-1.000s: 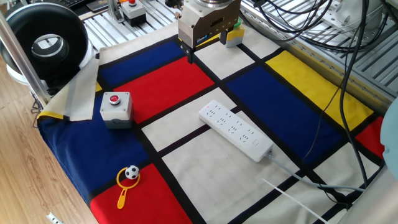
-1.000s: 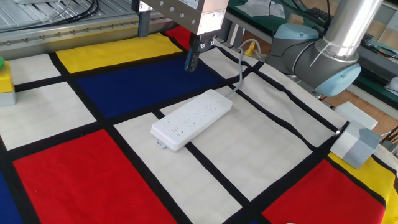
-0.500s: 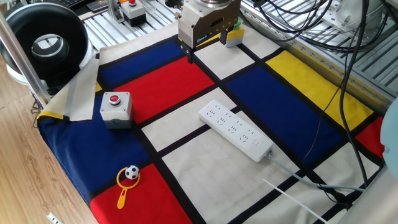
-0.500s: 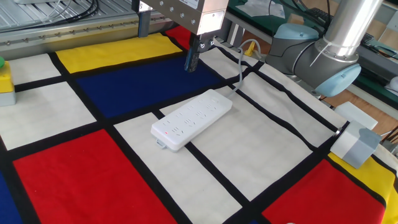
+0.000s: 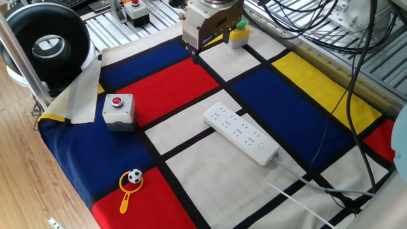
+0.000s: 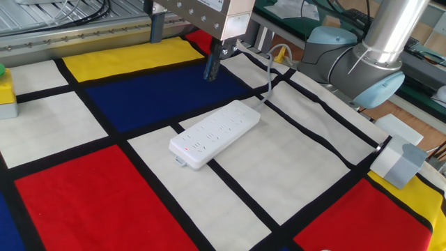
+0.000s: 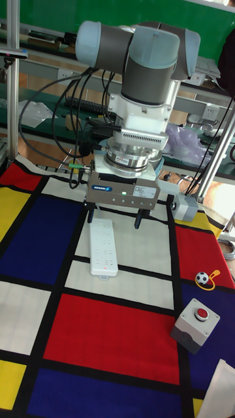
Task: Turn off the power strip by pressing the button
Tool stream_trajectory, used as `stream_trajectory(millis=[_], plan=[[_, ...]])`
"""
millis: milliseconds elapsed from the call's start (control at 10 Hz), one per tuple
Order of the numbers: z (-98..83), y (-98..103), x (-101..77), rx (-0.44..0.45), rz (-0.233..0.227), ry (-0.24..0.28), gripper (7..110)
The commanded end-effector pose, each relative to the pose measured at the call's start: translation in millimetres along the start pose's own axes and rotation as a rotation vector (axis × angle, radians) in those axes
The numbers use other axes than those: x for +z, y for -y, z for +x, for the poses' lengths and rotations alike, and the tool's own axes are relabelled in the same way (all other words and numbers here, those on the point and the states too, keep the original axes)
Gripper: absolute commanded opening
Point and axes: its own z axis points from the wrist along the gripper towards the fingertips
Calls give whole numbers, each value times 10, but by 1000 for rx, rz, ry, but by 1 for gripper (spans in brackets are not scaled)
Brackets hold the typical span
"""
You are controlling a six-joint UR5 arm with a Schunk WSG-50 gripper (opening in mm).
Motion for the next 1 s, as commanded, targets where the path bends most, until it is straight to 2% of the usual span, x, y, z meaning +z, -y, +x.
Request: stream_trajectory(millis=[0,300,400,600,900], plan=[[-55,2,11,-51,5,23,7],[-4,61,23,-70,30,2,7],[24,52,24,-102,27,-9,7],[-5,-99,25,-130,-29,5,7],[-68,-91,32,-134,-18,29,7]])
